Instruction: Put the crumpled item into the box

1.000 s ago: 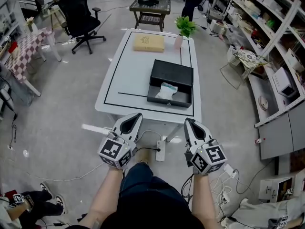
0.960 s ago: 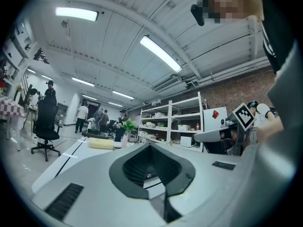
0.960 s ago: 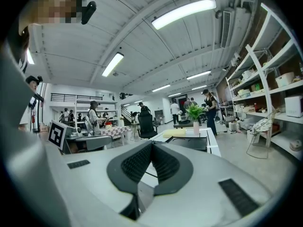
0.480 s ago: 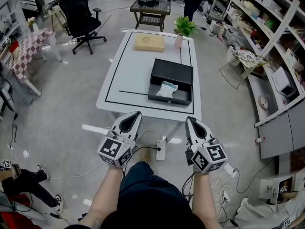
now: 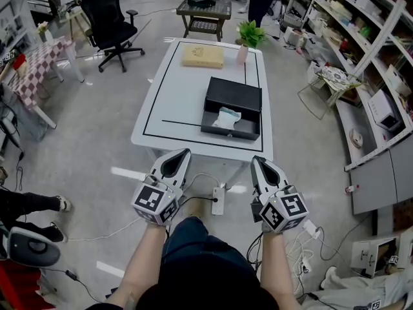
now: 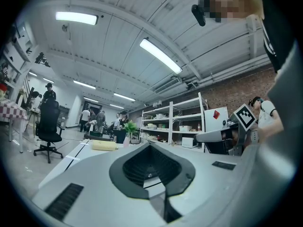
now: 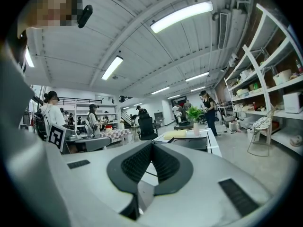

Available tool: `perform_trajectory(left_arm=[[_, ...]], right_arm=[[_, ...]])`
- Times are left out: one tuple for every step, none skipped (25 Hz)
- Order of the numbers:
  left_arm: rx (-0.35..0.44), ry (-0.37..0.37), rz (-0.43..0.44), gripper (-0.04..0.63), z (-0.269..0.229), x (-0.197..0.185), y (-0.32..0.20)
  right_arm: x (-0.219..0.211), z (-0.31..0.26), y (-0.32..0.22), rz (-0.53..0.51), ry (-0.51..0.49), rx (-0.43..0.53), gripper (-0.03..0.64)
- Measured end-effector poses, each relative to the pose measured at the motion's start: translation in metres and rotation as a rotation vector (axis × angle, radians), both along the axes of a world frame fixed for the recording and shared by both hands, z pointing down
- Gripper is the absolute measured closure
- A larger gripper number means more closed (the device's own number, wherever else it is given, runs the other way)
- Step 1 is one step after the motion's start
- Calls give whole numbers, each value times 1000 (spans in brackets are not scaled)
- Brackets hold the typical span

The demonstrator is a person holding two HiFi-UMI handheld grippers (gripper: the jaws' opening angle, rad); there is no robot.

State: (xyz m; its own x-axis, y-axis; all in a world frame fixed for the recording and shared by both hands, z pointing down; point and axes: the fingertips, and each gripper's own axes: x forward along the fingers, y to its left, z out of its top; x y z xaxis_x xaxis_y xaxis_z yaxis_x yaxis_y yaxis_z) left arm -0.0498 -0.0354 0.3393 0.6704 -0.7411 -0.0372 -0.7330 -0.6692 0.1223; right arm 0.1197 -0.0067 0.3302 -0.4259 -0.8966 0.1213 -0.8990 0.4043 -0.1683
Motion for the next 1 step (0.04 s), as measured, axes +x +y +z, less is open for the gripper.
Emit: perform_trajectory(left_arm=[[0,0,-1,595,1,0,0]], right_arm=[[1,1,0,-1,-4,-1,612]])
